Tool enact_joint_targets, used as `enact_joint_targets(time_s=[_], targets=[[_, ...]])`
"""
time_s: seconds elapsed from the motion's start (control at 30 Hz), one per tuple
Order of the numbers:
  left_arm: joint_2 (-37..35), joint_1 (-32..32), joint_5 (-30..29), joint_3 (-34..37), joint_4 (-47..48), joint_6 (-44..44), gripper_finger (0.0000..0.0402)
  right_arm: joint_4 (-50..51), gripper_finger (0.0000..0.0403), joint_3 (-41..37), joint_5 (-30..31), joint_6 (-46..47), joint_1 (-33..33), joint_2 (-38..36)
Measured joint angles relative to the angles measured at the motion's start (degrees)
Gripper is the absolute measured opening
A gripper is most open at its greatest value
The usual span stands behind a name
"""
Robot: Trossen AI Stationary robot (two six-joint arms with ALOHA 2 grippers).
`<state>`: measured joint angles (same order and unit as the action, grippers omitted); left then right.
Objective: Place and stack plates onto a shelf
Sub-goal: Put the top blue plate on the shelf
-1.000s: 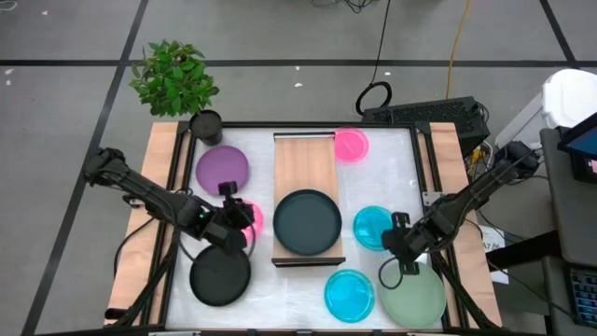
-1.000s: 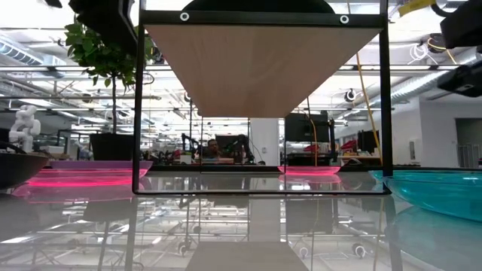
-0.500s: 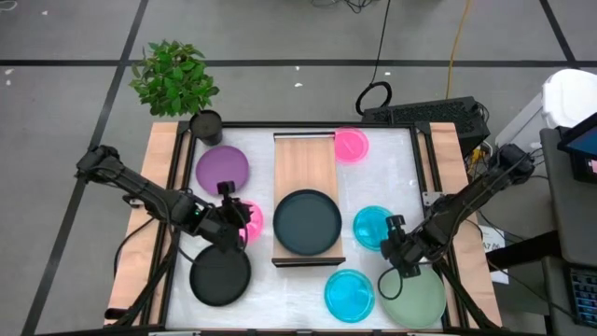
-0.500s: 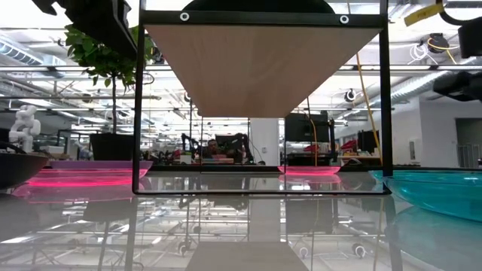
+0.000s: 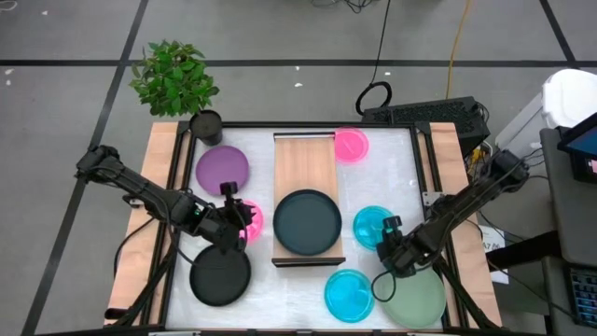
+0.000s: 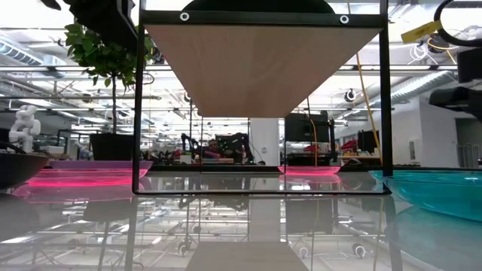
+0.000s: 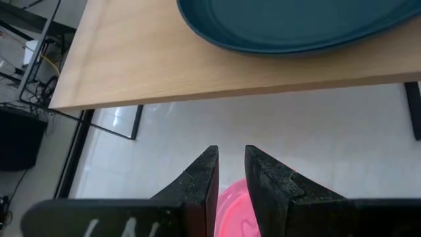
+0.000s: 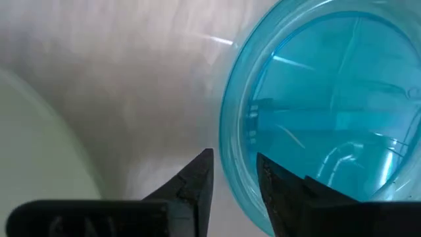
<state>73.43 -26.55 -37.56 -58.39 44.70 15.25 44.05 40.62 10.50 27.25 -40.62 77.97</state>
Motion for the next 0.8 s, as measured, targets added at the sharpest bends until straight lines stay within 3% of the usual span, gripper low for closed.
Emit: enact_joint_targets(time_s=[0.37,0.8], targets=[[0.0,0.0,0.0,0.0,-0.1,-0.1,0.0081,-0.1,0.0072,0.0,0.3,0.0,0.0,1.7],[0.0,0.0,0.0,0.0,-0.1,-0.1,0.0081,-6.4,0.0003,-4.0,0.3,-1.8,0.0,1.4]])
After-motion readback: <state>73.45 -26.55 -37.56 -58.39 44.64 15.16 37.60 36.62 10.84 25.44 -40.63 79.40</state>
